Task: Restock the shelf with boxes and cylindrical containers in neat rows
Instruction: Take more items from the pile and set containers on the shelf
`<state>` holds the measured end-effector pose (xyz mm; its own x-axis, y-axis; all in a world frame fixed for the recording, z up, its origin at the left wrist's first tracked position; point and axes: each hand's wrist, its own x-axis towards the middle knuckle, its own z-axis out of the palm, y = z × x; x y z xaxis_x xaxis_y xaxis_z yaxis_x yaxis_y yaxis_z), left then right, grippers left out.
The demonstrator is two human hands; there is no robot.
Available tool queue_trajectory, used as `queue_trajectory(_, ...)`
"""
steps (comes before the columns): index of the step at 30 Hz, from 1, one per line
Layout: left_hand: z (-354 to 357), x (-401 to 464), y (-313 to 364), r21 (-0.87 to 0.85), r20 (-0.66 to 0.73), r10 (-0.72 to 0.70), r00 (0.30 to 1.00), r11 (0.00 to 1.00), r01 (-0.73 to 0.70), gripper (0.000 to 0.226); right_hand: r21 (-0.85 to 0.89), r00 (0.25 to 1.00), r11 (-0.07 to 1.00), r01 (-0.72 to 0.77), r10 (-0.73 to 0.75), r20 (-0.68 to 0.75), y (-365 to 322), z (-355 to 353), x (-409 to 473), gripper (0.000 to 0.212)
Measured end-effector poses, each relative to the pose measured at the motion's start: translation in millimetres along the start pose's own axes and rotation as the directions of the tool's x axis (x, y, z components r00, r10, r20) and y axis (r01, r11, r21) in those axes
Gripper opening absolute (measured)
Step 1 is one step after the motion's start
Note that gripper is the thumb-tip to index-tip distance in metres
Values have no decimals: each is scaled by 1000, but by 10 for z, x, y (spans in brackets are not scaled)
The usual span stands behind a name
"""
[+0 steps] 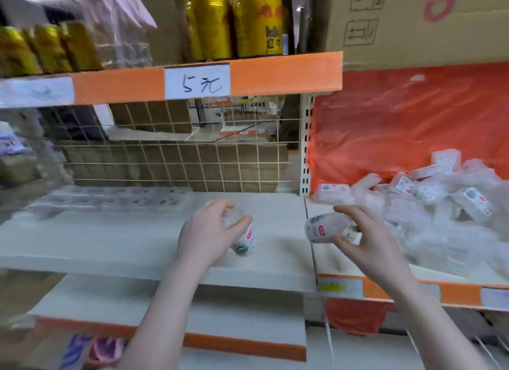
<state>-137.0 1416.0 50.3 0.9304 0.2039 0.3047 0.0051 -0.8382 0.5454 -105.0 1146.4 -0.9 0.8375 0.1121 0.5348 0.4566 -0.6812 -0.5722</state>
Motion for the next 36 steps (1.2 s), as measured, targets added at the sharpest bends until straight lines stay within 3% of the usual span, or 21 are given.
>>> queue_trajectory(8, -321, 245, -594, 52, -21, -54, 998, 997, 55, 42, -31, 990, 1000, -5, 9, 139, -463, 546, 337, 49)
queue_trajectory(14, -218, 472, -826, 63, -35, -93, 995, 994, 95, 41, -89, 958, 990, 107, -78, 277, -436, 898, 825, 50)
queue_trajectory(26, -77, 921, -1142, 128, -50, -244, 968, 960, 249, 47, -119, 745, 934, 336, -187, 640, -449, 1590, 1926, 51)
queue_trajectory(31, -61, 952, -1264, 148, -58, -262, 963, 952, 268, 50, -105, 660, 922, 372, -184, 728, -435, 1861, 2075, 53)
queue_trajectory(36, -32, 967, -1339, 198, -52, -238, 970, 950, 244, 48, -68, 625, 937, 344, -175, 761, -454, 1981, 2130, 52)
